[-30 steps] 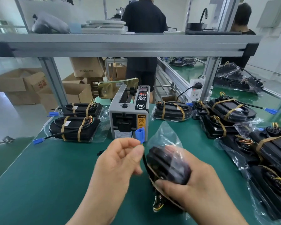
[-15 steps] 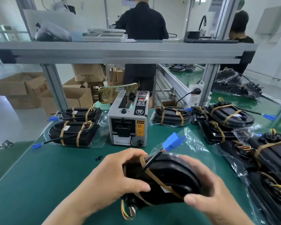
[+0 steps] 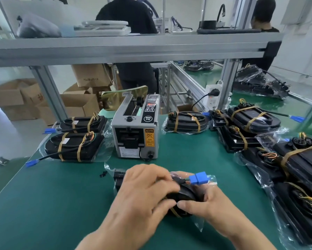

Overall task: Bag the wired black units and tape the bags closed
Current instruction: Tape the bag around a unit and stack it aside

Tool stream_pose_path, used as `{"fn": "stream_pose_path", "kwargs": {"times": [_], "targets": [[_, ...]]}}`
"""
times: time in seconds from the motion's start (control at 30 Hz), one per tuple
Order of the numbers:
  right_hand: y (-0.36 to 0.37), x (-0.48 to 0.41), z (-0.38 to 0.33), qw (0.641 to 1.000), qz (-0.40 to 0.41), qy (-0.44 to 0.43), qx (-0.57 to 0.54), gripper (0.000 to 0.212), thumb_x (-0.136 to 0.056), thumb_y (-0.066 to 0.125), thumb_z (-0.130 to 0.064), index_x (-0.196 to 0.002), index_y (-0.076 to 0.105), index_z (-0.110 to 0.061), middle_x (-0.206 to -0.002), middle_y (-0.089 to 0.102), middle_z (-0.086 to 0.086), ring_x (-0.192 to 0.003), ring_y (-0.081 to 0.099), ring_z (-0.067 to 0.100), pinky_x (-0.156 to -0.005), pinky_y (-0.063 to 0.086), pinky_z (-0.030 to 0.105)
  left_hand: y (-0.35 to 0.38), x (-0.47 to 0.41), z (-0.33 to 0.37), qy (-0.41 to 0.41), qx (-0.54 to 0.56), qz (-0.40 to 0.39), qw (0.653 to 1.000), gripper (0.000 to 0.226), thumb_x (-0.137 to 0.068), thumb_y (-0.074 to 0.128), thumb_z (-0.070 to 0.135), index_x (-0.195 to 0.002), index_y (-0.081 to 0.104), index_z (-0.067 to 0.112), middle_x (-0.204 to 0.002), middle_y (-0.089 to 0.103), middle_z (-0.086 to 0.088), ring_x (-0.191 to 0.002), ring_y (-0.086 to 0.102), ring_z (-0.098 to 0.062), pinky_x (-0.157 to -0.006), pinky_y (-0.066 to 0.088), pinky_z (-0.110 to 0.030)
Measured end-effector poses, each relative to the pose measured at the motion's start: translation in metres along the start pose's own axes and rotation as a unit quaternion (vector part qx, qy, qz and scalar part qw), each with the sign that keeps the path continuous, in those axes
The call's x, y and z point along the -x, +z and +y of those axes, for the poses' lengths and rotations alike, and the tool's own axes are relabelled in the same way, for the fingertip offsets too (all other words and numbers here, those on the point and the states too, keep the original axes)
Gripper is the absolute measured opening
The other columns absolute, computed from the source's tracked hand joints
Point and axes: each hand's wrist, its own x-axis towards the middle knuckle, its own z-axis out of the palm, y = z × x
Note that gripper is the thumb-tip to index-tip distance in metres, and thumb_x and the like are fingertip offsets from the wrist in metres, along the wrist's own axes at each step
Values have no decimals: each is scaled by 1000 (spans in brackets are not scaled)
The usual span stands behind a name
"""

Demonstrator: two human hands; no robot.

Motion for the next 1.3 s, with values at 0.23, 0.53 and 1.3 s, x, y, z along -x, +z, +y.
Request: {"fn": "stream_pose_path", "kwargs": {"times": [0.23,0.53,1.3], "targets": [[-10,0,15,1000,20,-1,-23,59,-72,80,-20,-128,63,-28,-136,62,5,-126,57,29,-104,48,36,16,-2,3,33,21,27,999,26,-78,72,1,-99,76,17,-96,66,10,-88,58,-13,-85,40,-26],[-11,4,13,993,-67,5,-98,74,-85,72,-19,-149,37,-13,-152,45,8,-142,40,25,-113,36,33,-2,-13,0,31,47,-96,994,26,-83,67,0,-92,76,23,-94,56,9,-92,49,-7,-83,41,-26],[12,0,3,993,43,-53,92,62,-77,82,-9,-133,57,-21,-127,66,-20,-121,59,1,-96,40,6,-32,-54,-56,-390,194,1,900,20,-82,64,52,-77,74,36,-82,71,22,-76,63,-1,-70,46,-23]]}}
